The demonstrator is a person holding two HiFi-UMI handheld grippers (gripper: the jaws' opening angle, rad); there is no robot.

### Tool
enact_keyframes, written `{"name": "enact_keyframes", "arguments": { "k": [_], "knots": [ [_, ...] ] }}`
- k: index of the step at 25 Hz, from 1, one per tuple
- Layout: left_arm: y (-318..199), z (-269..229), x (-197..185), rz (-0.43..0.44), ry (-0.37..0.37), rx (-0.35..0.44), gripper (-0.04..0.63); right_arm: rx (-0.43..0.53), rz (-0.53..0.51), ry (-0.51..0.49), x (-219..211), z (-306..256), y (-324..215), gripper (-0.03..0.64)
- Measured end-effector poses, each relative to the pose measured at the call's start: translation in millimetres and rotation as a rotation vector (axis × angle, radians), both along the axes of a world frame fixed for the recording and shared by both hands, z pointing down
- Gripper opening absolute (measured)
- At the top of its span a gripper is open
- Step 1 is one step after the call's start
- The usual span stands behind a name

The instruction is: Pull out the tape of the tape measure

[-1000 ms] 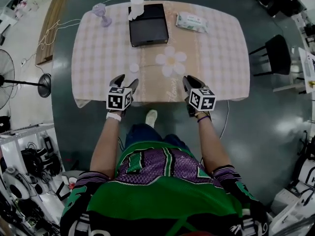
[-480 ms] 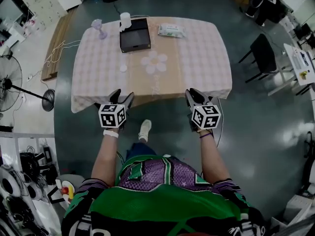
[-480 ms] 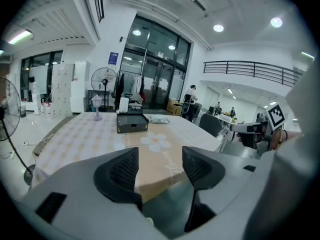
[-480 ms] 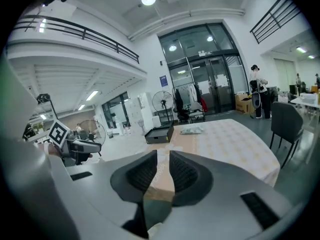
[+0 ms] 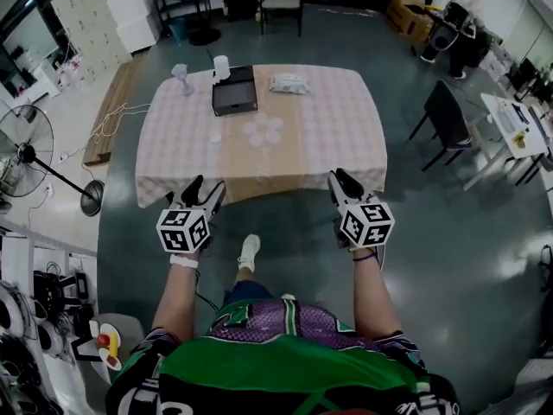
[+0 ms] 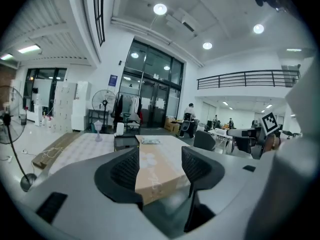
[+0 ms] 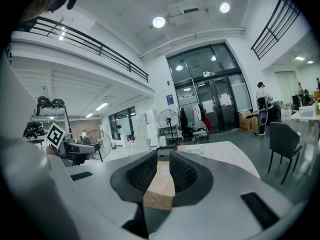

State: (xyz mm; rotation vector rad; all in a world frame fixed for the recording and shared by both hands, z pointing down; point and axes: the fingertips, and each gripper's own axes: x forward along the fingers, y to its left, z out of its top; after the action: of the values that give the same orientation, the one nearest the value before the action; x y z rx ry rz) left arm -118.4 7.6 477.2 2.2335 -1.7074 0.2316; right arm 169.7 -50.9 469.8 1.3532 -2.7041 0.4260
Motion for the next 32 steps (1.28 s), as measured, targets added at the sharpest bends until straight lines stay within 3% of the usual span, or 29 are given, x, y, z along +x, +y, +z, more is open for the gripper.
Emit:
{"name": "enact_keyframes", "arguments": {
  "k": [8, 14, 20, 25, 32],
  "knots": [
    [41.0, -101.2, 19.4, -0.012, -0.06, 0.223, 0.285, 0.209, -0.006, -0.042, 11.8, -100.3, 45.7, 0.066],
    [60.8, -139.3, 28.4, -0.043, -0.076, 0.323, 0.264, 0.26, -0.016, -0.052, 17.2, -129.6, 59.9, 0.066],
    [78.9, -146.3, 28.2, -0.089, -0.082, 0.358, 0.173, 0.231, -0.037, -0.042, 14.6, -128.9, 66.2, 0.06],
    [92.1, -152.3, 26.1, -0.131, -0.06, 0.381, 0.056, 0.228, -0.069, -0.024, 9.9, -129.2, 71.9, 0.051],
    [99.9, -161.2, 25.6, -0.129, -0.07, 0.385, 0.035, 0.25, -0.051, -0.033, 8.6, -136.3, 79.2, 0.023]
  ]
}}
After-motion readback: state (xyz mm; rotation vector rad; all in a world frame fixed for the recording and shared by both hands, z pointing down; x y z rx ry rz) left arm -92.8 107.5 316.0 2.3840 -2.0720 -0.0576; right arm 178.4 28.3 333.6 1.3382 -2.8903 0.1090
